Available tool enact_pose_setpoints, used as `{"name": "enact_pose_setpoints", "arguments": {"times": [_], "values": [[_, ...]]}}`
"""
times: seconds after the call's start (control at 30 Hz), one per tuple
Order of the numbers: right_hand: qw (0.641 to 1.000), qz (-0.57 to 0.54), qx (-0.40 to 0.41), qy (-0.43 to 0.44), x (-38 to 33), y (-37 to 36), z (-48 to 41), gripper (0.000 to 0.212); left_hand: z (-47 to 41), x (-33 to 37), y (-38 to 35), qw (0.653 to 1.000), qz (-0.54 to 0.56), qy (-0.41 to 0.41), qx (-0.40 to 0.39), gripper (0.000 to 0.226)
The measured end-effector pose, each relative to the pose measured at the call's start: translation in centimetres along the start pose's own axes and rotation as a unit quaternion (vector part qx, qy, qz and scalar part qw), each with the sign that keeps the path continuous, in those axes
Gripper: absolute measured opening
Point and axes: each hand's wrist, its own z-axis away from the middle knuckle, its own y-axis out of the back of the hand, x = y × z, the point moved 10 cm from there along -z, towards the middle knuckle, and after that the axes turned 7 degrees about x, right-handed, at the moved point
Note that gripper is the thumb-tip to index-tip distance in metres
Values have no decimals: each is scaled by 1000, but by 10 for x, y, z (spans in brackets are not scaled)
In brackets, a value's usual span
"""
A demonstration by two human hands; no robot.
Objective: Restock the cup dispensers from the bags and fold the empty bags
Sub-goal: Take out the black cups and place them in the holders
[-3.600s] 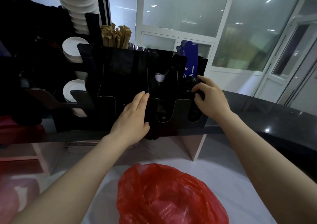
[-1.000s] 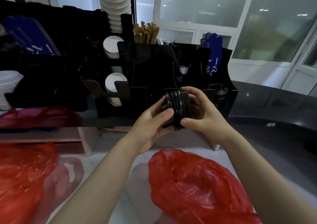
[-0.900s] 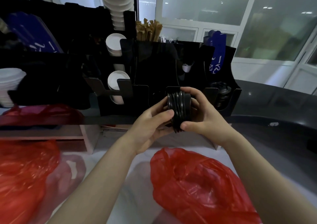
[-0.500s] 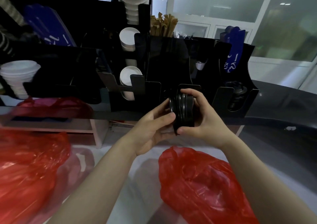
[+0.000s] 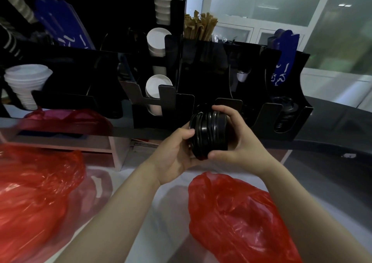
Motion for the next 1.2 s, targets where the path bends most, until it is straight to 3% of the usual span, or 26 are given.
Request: {"name": "enact_pose_setpoints", "arguments": {"times": [0.27,0.53,0.9,1.2], "values": [[998,58,21,21,3,-9,-3,98,5,1,-26,999,34,9,-13,44],[987,138,53,68,-6,-15,-1,96,2,16,-15,974,-192,-91,81,36],[987,134,35,86,-6,-17,0,109,6,23,-4,971,-170,-123,114,37],[966,178,119,145,-41,9,-37,114,-18,68,-27,971,-175,-131,96,59]]}}
